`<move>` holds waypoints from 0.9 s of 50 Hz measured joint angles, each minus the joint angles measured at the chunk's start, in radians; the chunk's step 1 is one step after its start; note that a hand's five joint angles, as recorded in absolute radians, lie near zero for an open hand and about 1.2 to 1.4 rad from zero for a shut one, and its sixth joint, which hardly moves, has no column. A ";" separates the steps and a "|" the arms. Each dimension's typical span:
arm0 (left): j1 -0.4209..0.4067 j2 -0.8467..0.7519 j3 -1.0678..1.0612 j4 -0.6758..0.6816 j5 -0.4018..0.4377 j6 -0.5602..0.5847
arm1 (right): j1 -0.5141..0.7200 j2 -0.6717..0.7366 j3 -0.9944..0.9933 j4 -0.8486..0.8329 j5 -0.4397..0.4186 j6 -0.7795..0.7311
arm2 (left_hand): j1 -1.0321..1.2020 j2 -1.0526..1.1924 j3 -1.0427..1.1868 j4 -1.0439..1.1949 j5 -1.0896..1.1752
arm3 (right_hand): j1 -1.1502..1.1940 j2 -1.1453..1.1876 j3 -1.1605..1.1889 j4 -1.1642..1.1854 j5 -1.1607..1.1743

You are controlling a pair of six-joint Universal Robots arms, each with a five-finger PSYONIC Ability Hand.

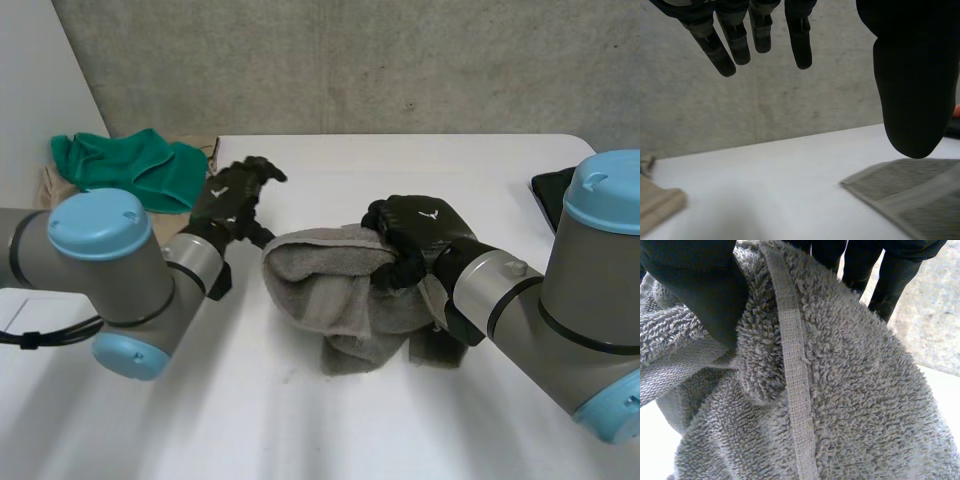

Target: Fold the laundry.

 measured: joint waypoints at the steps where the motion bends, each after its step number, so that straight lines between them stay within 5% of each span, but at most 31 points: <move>1: 0.003 0.000 0.001 0.001 0.000 0.005 | -0.002 0.004 -0.001 -0.002 0.001 0.001 | 0.000 0.000 0.000 0.000 0.000 | 0.000 0.000 0.000 0.000 0.000; 11: 0.145 0.017 0.057 0.014 -0.007 0.187 | 0.017 0.111 -0.064 -0.054 0.023 -0.063 | 0.000 0.000 0.000 0.000 0.000 | 0.000 0.000 0.000 0.006 0.000; 14: 0.184 0.024 0.074 0.000 -0.005 0.206 | 0.046 0.178 -0.125 -0.071 0.029 -0.098 | 0.000 0.000 0.000 0.000 0.000 | -0.029 -0.156 -0.135 -0.156 -0.089; 19: 0.208 0.039 0.082 -0.043 -0.001 0.197 | 0.088 0.264 -0.245 -0.026 0.056 -0.155 | 0.000 0.000 0.000 0.000 0.000 | -0.766 -0.884 -0.861 -0.874 -0.817; 23: 0.207 0.060 0.079 -0.079 0.001 0.180 | 0.104 0.269 -0.320 0.077 0.106 -0.187 | 0.000 0.000 0.000 0.000 0.000 | -0.837 -0.960 -0.949 -0.969 -0.892; 32: 0.183 0.135 0.085 -0.193 0.000 0.152 | 0.099 0.065 -0.336 0.308 0.231 -0.208 | 0.000 0.000 0.000 0.000 0.000 | -0.837 -0.960 -0.949 -0.969 -0.892; 45: 0.167 0.174 0.114 -0.499 0.005 0.179 | -0.026 -0.208 -0.005 0.327 0.269 -0.254 | 0.000 0.000 0.000 0.000 0.000 | -0.814 -0.900 -0.890 -0.929 -0.843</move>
